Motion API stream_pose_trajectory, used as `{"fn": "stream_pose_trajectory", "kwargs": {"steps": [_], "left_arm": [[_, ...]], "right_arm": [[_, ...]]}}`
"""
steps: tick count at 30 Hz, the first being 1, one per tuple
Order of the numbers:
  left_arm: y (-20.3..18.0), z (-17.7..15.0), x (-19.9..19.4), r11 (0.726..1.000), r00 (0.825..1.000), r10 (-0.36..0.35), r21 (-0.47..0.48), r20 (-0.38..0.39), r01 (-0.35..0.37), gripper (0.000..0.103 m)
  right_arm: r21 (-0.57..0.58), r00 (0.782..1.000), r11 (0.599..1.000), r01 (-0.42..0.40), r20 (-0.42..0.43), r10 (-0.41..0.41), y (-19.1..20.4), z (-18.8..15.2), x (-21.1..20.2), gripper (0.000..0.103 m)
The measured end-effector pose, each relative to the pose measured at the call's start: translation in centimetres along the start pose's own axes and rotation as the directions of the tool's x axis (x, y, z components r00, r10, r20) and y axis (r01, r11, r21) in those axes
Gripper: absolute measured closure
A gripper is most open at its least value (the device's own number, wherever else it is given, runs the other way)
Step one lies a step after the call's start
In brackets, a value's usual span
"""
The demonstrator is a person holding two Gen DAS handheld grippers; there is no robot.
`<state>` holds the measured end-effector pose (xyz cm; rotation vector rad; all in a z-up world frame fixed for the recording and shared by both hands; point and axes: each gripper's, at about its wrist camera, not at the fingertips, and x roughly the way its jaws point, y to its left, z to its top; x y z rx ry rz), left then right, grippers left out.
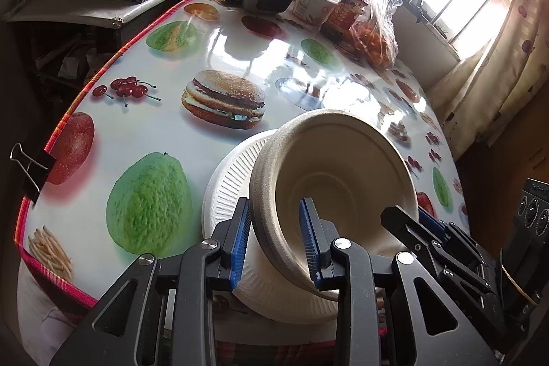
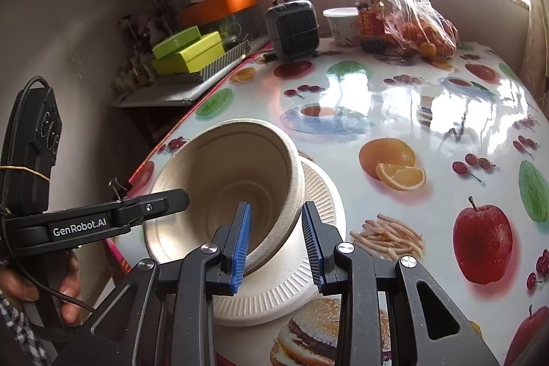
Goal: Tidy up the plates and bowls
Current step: 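Carry the beige bowl stack over the white plate stack with both grippers, then lower the bowl stack onto the white plates and open both grippers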
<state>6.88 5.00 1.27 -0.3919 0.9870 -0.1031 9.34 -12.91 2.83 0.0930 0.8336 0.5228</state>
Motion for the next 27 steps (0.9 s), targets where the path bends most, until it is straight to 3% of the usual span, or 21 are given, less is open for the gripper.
{"fn": "stream_pose_trajectory", "kwargs": {"steps": [14, 18, 24, 27], "left_arm": [[-0.03, -0.14, 0.37, 1.000, 1.000, 0.000, 0.005, 0.000, 0.000, 0.073], [-0.01, -0.27, 0.46, 1.000, 1.000, 0.003, 0.011, -0.001, -0.003, 0.072], [-0.05, -0.34, 0.45, 1.000, 1.000, 0.015, 0.022, 0.003, -0.015, 0.068], [-0.05, -0.42, 0.38, 0.999, 1.000, 0.022, 0.026, 0.006, -0.022, 0.061]], "right_arm": [[0.000, 1.000, 1.000, 0.005, 0.001, -0.005, -0.01, -0.05, -0.16, 0.072], [0.001, 1.000, 1.000, 0.005, 0.003, -0.005, -0.06, -0.03, -0.27, 0.066], [0.008, 1.000, 1.000, 0.012, 0.010, -0.012, -0.50, -0.11, -0.62, 0.061], [0.010, 1.000, 1.000, 0.016, 0.010, -0.016, -0.35, -0.13, -0.63, 0.061]]}}
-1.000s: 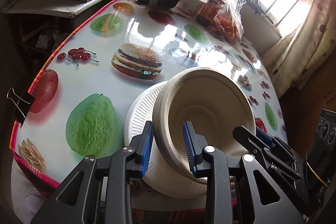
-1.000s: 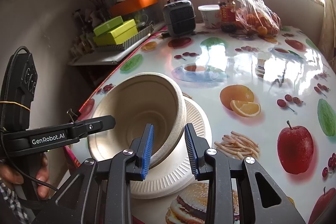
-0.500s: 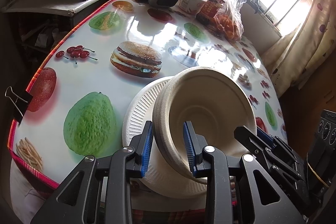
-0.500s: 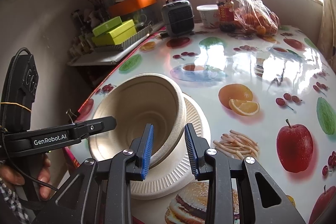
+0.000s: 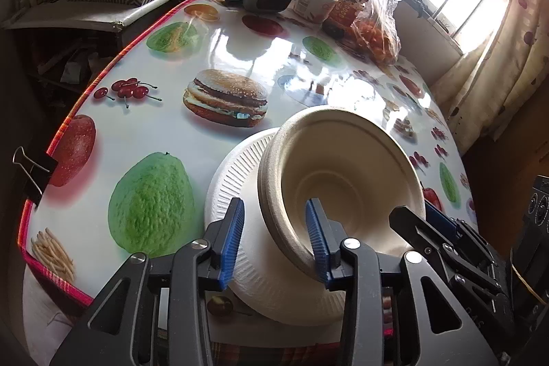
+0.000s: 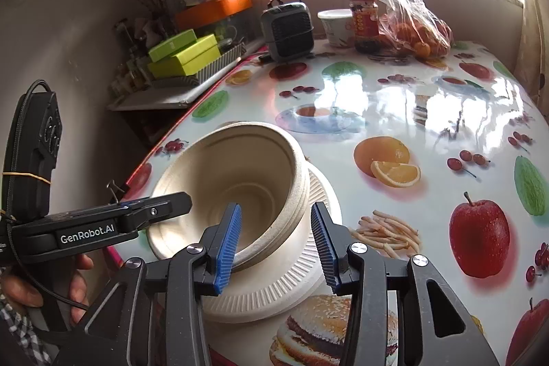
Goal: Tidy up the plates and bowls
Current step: 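Lower the bowl stack onto the white plates and open both grippers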
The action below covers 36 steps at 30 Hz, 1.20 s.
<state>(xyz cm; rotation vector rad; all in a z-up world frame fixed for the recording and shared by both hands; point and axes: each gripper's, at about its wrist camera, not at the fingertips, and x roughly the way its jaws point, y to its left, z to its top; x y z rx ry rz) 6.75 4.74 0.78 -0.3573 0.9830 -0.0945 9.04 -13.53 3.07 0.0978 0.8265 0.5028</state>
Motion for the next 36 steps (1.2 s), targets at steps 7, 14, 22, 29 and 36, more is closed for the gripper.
{"fn": "stream_pose_trajectory", "kwargs": {"steps": [7, 14, 22, 29, 36], "left_arm": [[-0.1, 0.0, -0.4, 1.000, 1.000, 0.015, 0.013, 0.016, -0.016, 0.054], [-0.2, -0.4, -1.2, 0.998, 0.998, 0.042, 0.044, 0.055, -0.044, 0.054], [-0.6, -0.9, -2.6, 0.992, 0.989, 0.083, 0.088, 0.122, -0.094, 0.052], [-0.5, -1.9, -4.0, 0.983, 0.975, 0.119, 0.113, 0.189, -0.142, 0.048], [0.5, -3.3, -5.4, 0.975, 0.959, 0.144, 0.131, 0.245, -0.180, 0.046]], "right_arm": [[0.005, 1.000, 1.000, 0.008, 0.015, -0.008, 0.2, -0.1, -0.5, 0.055], [0.008, 0.999, 1.000, 0.022, 0.037, -0.022, 0.4, -0.4, -1.1, 0.051], [0.006, 0.997, 0.999, 0.040, 0.068, -0.040, 0.7, -1.1, -2.0, 0.051], [0.003, 0.993, 0.999, 0.053, 0.104, -0.053, 1.0, -1.9, -3.1, 0.047], [0.000, 0.986, 0.995, 0.096, 0.139, -0.095, 0.9, -3.1, -4.3, 0.044]]}}
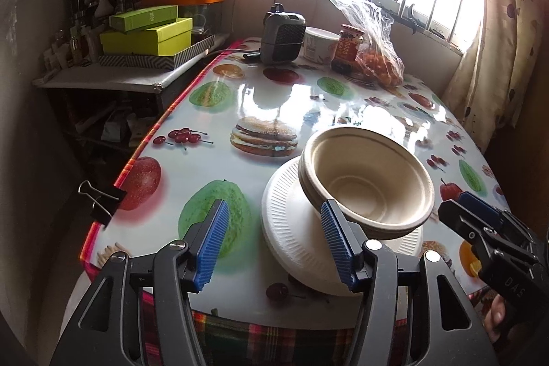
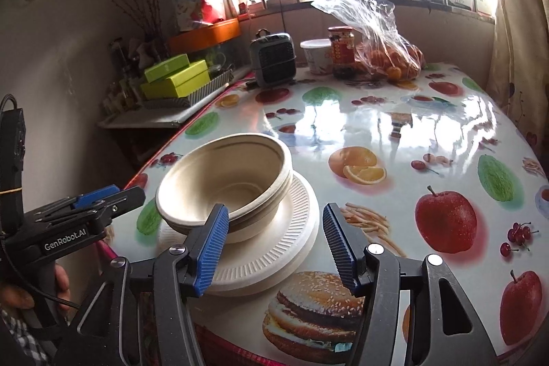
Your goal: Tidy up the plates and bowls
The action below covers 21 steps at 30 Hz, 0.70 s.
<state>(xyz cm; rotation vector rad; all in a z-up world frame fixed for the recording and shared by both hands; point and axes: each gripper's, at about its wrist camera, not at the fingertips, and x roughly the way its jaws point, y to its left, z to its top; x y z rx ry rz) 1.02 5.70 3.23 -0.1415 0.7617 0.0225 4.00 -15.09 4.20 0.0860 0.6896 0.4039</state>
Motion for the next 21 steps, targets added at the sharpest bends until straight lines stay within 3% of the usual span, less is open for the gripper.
{"fn": "stream_pose_trajectory", "kwargs": {"steps": [21], "left_arm": [[3.5, -4.4, 1.1, 0.994, 0.994, 0.106, 0.022, -0.008, -0.105, 0.039]], "right_arm": [[0.015, 0.986, 0.986, 0.164, -0.016, -0.163, -2.9, -4.2, -0.9, 0.032]]}}
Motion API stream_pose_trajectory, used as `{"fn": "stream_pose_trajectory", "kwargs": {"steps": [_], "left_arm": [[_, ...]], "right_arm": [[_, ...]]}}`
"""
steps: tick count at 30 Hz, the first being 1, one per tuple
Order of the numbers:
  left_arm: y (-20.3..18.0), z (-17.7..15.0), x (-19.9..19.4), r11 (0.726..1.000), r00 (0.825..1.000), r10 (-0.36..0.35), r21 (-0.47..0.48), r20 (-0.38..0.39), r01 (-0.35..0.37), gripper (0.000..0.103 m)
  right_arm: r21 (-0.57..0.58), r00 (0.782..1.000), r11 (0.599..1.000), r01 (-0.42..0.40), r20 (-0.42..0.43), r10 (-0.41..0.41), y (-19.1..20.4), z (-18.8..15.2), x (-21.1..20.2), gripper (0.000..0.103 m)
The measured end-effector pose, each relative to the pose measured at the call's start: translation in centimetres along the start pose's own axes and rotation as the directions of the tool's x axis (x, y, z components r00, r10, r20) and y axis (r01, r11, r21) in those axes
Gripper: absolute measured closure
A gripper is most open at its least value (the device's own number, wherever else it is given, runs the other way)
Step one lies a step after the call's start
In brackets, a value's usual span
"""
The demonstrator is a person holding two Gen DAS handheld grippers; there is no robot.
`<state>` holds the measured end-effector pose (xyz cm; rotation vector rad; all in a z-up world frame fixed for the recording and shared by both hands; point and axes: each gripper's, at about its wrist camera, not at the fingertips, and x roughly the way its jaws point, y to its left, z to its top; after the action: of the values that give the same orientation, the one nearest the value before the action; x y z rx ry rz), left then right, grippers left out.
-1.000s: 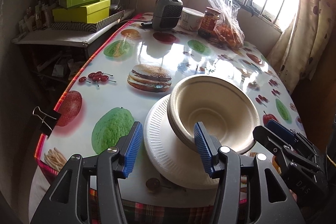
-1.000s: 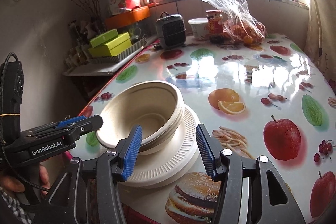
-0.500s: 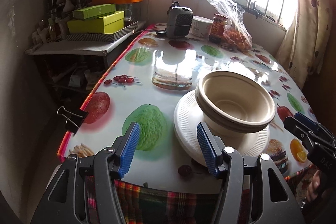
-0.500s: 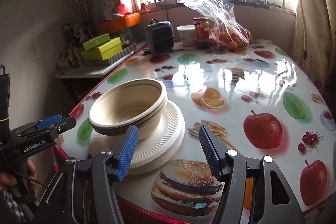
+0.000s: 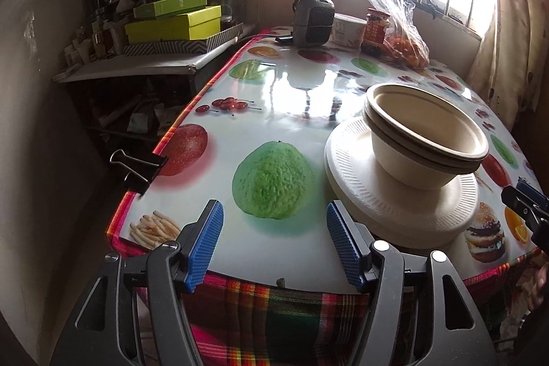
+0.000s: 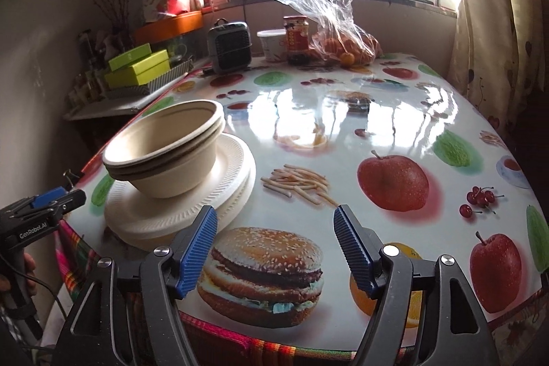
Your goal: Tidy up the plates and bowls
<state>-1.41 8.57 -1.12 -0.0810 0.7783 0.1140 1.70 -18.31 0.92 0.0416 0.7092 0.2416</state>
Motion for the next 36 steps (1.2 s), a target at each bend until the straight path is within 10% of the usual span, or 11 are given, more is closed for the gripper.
{"fn": "stream_pose_trajectory", "kwargs": {"steps": [36], "left_arm": [[-0.3, -1.0, 3.8, 1.000, 1.000, 0.011, 0.027, -0.001, -0.011, 0.035]], "right_arm": [[-0.034, 0.992, 0.993, 0.115, -0.047, -0.116, -0.8, -2.3, 4.0, 0.016]]}}
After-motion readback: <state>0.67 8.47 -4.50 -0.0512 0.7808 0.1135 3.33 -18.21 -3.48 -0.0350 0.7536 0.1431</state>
